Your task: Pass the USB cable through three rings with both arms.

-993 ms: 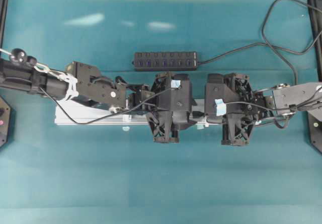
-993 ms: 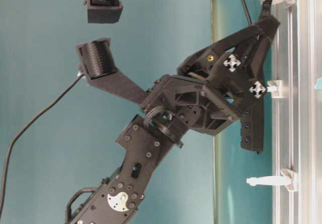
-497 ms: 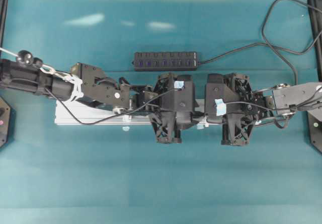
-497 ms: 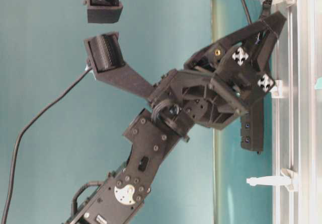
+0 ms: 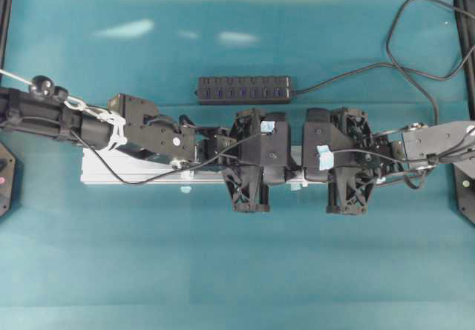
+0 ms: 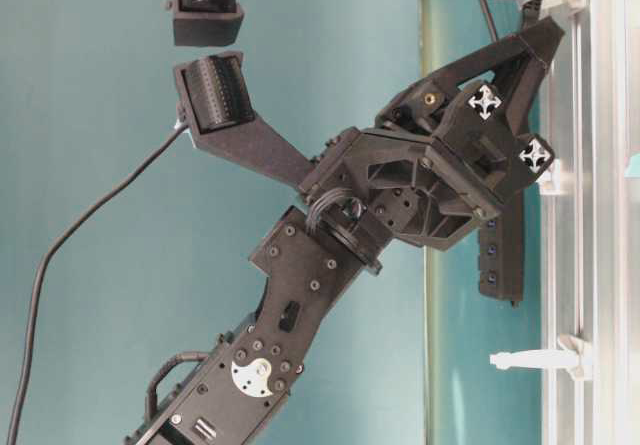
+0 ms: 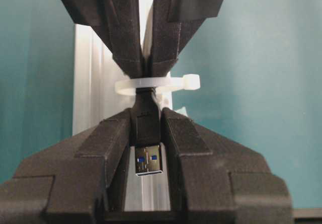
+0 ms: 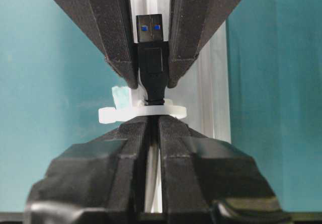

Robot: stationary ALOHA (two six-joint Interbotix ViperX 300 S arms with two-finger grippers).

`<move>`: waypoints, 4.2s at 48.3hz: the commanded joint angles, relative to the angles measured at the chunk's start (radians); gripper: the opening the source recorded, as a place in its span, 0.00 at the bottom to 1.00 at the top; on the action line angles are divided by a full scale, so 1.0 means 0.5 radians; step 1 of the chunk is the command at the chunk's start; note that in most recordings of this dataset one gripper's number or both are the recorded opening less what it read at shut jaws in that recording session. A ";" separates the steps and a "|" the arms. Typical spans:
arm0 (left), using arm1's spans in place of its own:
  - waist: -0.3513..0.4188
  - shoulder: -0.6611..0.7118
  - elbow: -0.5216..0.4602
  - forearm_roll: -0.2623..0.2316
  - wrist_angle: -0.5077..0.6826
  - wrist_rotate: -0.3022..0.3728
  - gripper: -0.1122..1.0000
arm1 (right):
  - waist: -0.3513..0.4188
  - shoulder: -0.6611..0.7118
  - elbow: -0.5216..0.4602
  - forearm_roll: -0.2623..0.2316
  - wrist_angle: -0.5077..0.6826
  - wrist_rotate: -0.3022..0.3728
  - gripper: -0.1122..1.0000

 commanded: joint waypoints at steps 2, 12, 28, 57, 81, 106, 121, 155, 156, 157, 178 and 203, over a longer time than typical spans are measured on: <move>0.006 -0.012 -0.021 0.006 -0.003 -0.003 0.29 | 0.006 -0.031 -0.012 0.003 0.000 0.025 0.02; 0.006 -0.025 -0.009 0.006 0.018 -0.003 0.29 | 0.006 -0.031 -0.009 0.058 0.061 0.025 0.04; 0.006 -0.064 0.018 0.006 0.172 0.009 0.29 | 0.006 -0.071 -0.009 0.141 0.196 0.021 0.50; 0.025 -0.334 0.028 0.006 0.341 0.037 0.29 | -0.025 -0.156 -0.071 0.135 0.025 0.018 0.75; 0.031 -0.383 0.031 0.006 0.359 0.037 0.29 | -0.123 -0.074 -0.052 0.144 -0.301 0.021 0.61; 0.028 -0.387 0.031 0.006 0.365 0.037 0.29 | -0.138 0.021 -0.064 0.147 -0.380 0.018 0.48; 0.028 -0.387 0.037 0.006 0.368 0.037 0.29 | -0.141 0.025 -0.067 0.147 -0.390 0.015 0.10; 0.077 -0.430 0.153 0.003 0.365 0.006 0.30 | -0.138 0.083 -0.175 0.138 -0.236 0.003 0.02; 0.086 -0.445 0.172 0.006 0.368 0.006 0.30 | -0.138 0.092 -0.187 0.135 -0.212 0.000 0.02; 0.086 -0.454 0.184 0.006 0.365 0.006 0.30 | -0.138 0.095 -0.196 0.135 -0.187 0.000 0.02; 0.089 -0.850 0.466 0.003 0.350 0.009 0.89 | -0.138 0.224 -0.402 0.061 0.298 -0.009 0.02; 0.089 -1.089 0.660 0.003 0.362 0.009 0.87 | -0.135 0.353 -0.472 0.040 0.476 -0.009 0.02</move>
